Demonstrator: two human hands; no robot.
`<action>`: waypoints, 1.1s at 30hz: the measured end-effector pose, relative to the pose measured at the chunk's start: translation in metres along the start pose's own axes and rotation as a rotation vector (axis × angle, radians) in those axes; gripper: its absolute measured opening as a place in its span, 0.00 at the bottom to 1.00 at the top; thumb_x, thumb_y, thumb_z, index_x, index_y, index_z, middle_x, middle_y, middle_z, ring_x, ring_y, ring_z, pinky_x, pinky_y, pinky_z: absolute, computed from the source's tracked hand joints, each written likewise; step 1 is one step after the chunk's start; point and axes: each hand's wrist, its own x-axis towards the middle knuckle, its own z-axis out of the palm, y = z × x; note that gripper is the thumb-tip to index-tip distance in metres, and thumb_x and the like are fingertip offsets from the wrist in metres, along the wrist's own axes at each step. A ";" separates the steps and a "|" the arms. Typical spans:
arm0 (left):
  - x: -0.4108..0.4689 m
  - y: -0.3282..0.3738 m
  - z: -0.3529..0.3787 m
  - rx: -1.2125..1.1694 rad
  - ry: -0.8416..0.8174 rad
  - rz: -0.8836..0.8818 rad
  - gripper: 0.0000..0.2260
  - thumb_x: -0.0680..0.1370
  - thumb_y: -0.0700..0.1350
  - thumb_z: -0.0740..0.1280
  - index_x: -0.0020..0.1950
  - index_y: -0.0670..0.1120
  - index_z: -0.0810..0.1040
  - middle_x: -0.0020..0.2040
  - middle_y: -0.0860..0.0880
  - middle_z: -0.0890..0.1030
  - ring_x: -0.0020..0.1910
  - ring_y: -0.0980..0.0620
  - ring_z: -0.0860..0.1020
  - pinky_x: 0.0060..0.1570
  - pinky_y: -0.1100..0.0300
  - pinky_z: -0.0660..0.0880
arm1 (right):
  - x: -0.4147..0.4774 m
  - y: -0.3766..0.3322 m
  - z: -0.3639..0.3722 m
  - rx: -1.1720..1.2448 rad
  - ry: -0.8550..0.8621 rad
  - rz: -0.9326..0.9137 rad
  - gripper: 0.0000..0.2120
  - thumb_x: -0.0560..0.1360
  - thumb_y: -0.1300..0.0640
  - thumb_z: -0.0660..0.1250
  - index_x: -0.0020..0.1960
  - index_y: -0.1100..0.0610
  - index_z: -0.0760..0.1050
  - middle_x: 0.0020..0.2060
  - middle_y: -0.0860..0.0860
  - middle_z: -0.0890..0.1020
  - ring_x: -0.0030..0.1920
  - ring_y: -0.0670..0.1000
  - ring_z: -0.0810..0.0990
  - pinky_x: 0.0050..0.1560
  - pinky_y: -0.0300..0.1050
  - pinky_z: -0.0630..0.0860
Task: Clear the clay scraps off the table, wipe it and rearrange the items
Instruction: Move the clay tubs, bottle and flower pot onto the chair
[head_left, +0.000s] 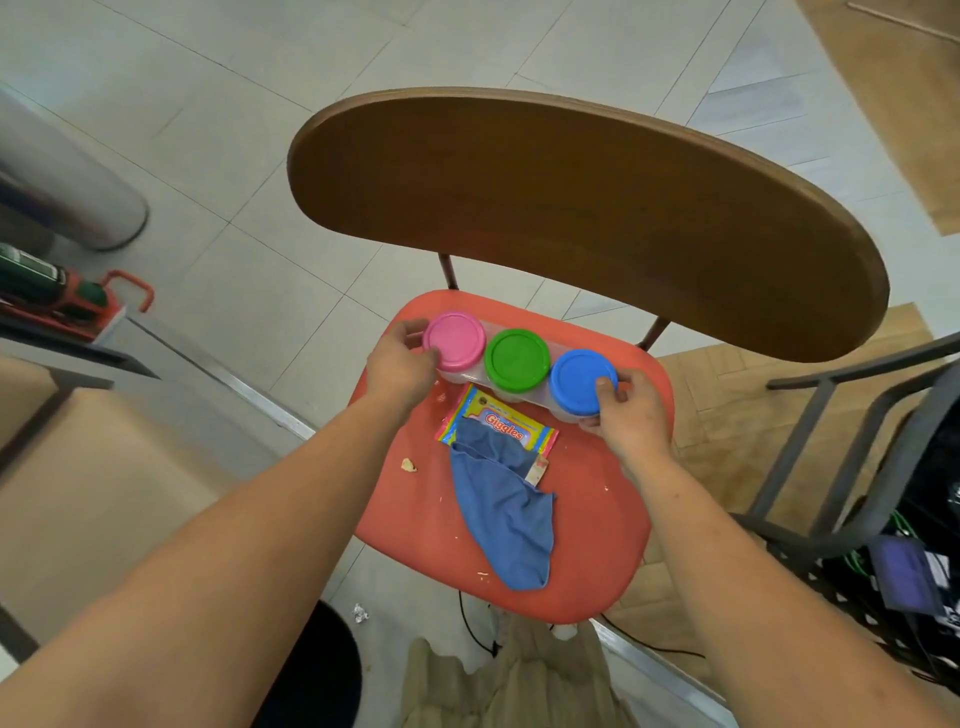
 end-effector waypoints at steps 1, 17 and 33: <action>-0.001 0.001 0.000 0.014 0.009 -0.002 0.16 0.77 0.36 0.70 0.62 0.52 0.77 0.57 0.49 0.82 0.48 0.47 0.83 0.50 0.44 0.83 | 0.001 0.001 0.000 -0.001 -0.008 -0.009 0.06 0.83 0.52 0.65 0.59 0.50 0.72 0.60 0.56 0.78 0.43 0.59 0.87 0.40 0.52 0.86; -0.008 0.004 -0.001 0.119 0.025 -0.003 0.20 0.79 0.47 0.71 0.70 0.49 0.74 0.57 0.46 0.81 0.52 0.42 0.83 0.56 0.46 0.81 | 0.001 -0.012 -0.003 -0.379 0.005 -0.074 0.18 0.85 0.52 0.58 0.74 0.54 0.68 0.67 0.57 0.68 0.52 0.53 0.74 0.53 0.45 0.72; -0.132 -0.048 -0.115 0.301 0.192 0.235 0.29 0.79 0.51 0.70 0.79 0.53 0.65 0.72 0.47 0.67 0.69 0.53 0.70 0.64 0.63 0.62 | -0.148 -0.078 0.098 -0.636 -0.144 -0.734 0.28 0.76 0.48 0.65 0.73 0.56 0.70 0.69 0.63 0.69 0.71 0.65 0.65 0.71 0.61 0.66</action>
